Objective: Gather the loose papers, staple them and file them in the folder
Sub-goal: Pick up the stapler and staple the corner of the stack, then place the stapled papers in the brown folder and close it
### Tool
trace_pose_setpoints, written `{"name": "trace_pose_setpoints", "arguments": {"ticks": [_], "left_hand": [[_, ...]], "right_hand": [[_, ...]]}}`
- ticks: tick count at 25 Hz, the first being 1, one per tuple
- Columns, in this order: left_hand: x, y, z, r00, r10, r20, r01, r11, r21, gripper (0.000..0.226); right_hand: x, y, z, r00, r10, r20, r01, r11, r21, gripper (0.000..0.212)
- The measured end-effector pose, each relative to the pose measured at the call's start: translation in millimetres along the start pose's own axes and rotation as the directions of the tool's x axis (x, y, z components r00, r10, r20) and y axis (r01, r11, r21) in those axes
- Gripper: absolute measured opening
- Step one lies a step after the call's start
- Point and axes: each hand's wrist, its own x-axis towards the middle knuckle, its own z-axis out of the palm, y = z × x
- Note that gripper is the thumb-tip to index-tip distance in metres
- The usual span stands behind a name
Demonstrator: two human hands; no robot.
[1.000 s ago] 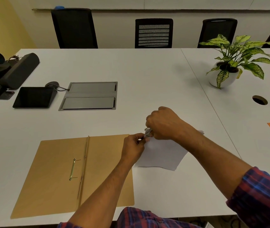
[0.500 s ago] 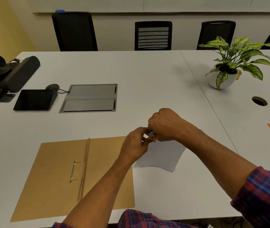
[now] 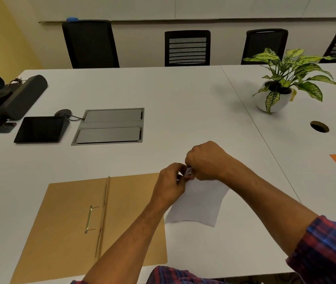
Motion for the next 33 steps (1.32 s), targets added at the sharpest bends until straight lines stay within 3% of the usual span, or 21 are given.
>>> {"name": "trace_pose_setpoints", "arguments": {"ticks": [2, 5, 7, 9, 12, 16, 20, 24, 26, 29, 31, 33], "left_hand": [[-1, 0, -4, 0.998, -0.046, 0.033, 0.048, 0.995, -0.082, 0.037], [-2, -6, -11, 0.993, -0.115, 0.017, 0.116, 0.973, -0.201, 0.057], [-1, -13, -17, 0.984, -0.174, -0.031, 0.159, 0.948, -0.275, 0.055], [-2, -21, -25, 0.972, -0.224, -0.066, 0.187, 0.917, -0.352, 0.045], [-3, -44, -43, 0.952, -0.284, -0.112, 0.222, 0.895, -0.386, 0.041], [-2, -84, -61, 0.917, -0.362, -0.165, 0.297, 0.900, -0.319, 0.032], [-1, -128, -73, 0.907, -0.383, -0.174, 0.360, 0.921, -0.151, 0.032], [-9, -176, -85, 0.859, -0.461, -0.221, 0.481, 0.876, 0.042, 0.038], [-12, -198, -90, 0.838, -0.515, -0.181, 0.539, 0.832, 0.128, 0.049], [-13, -221, -96, 0.830, -0.558, -0.014, 0.541, 0.798, 0.267, 0.067], [-18, -229, -100, 0.796, -0.602, -0.068, 0.578, 0.721, 0.383, 0.069], [-34, -235, -104, 0.705, -0.684, -0.187, 0.679, 0.575, 0.457, 0.071]], "right_hand": [[0, 6, 5, 1.000, 0.019, -0.022, -0.017, 0.998, 0.060, 0.013], [-5, 33, 14, 0.978, 0.188, -0.094, -0.136, 0.906, 0.401, 0.027], [-12, 56, 28, 0.906, 0.417, -0.069, -0.267, 0.691, 0.672, 0.032], [-17, 77, 65, 0.784, 0.621, -0.004, -0.311, 0.399, 0.862, 0.029], [-32, 83, 146, 0.610, 0.773, 0.172, -0.453, 0.162, 0.877, 0.033], [-57, 45, 248, 0.482, 0.758, 0.438, -0.708, 0.044, 0.704, 0.037], [-74, 1, 300, 0.369, 0.742, 0.560, -0.852, 0.030, 0.522, 0.032], [-74, -27, 308, 0.329, 0.784, 0.526, -0.888, 0.068, 0.454, 0.035], [-71, -32, 311, 0.358, 0.781, 0.512, -0.891, 0.122, 0.436, 0.031], [-69, -38, 308, 0.380, 0.775, 0.506, -0.910, 0.213, 0.357, 0.027], [-65, -45, 303, 0.426, 0.793, 0.436, -0.904, 0.352, 0.243, 0.043], [-53, -60, 295, 0.550, 0.752, 0.363, -0.825, 0.420, 0.379, 0.059]]}}
